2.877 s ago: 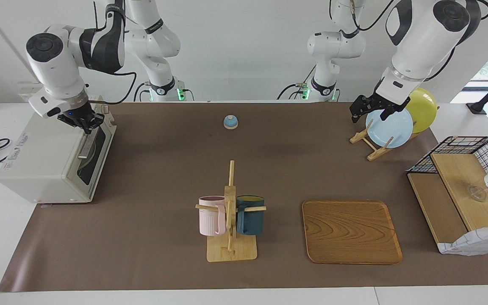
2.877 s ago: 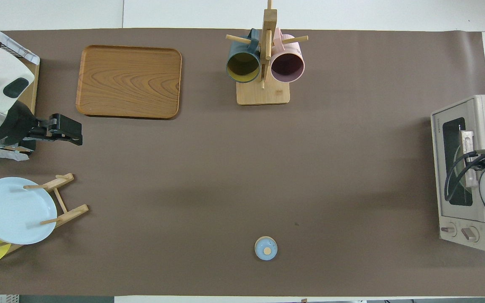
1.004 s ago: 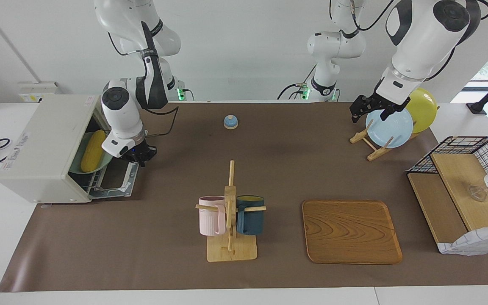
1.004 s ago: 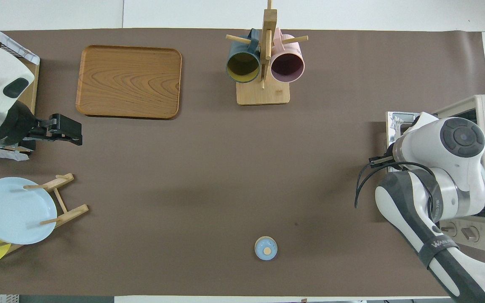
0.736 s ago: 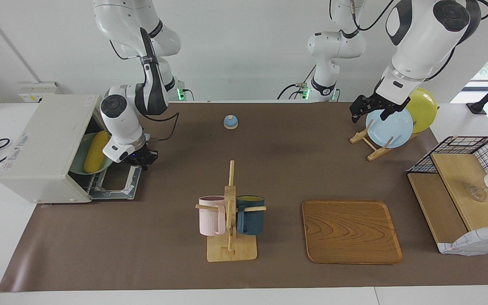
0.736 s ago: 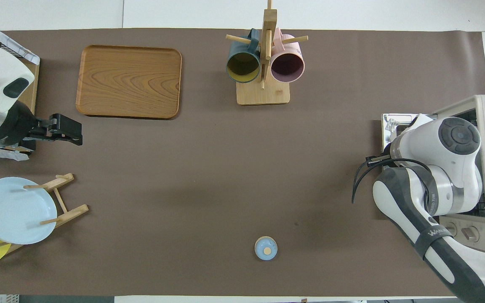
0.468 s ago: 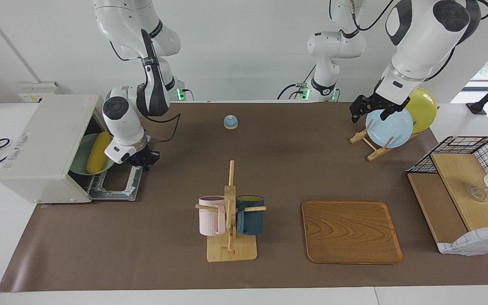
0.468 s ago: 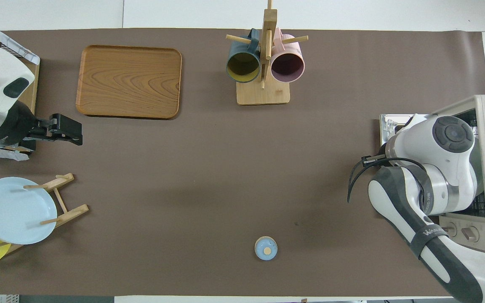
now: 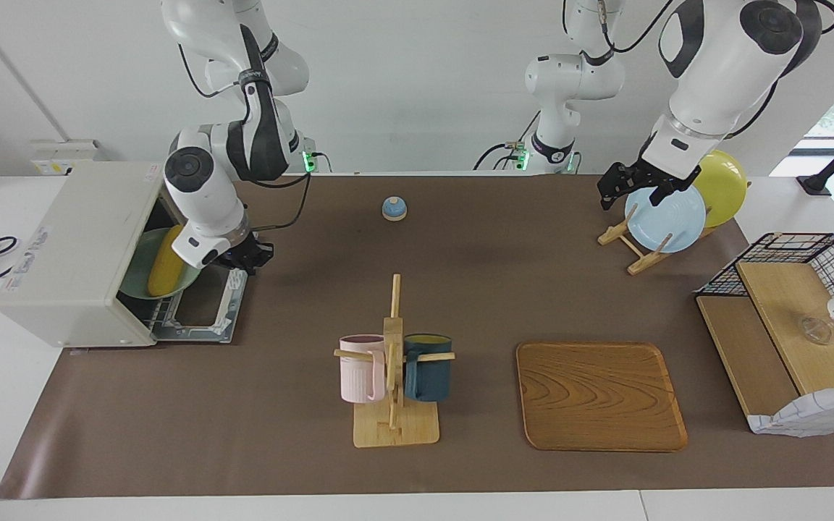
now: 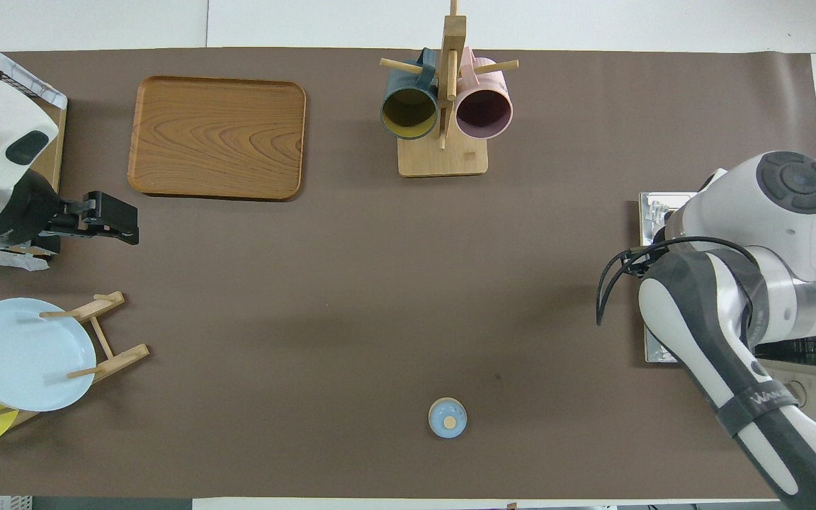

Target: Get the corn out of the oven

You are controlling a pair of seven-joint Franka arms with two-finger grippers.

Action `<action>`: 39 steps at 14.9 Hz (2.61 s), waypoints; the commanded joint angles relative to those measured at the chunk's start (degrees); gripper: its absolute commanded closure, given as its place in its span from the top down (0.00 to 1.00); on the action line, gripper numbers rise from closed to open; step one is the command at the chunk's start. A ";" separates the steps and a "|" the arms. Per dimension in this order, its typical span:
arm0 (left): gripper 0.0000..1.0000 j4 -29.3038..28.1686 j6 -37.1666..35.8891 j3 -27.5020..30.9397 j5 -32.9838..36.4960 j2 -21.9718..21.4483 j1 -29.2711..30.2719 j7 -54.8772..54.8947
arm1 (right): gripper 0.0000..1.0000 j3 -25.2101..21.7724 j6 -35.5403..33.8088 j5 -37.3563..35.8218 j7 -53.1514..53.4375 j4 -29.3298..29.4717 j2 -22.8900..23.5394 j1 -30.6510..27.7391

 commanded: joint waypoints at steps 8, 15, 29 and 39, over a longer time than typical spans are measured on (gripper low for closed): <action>1.00 -0.14 -0.57 -0.32 -0.52 -0.63 0.71 0.13 | 0.28 0.16 -3.31 -5.90 3.27 -1.76 -2.84 -6.93; 1.00 -0.14 -0.57 -0.32 -0.52 -0.63 0.71 0.13 | 0.26 0.07 3.54 -5.90 -2.08 -7.13 -4.51 -9.04; 1.00 -0.13 -0.65 -0.41 -0.52 -0.63 0.71 0.05 | 0.00 0.77 -9.19 -9.42 9.12 8.41 0.40 12.62; 1.00 -0.14 -0.57 -0.32 -0.52 -0.63 0.80 0.14 | 0.00 1.12 -14.07 -3.45 47.80 37.00 25.81 35.78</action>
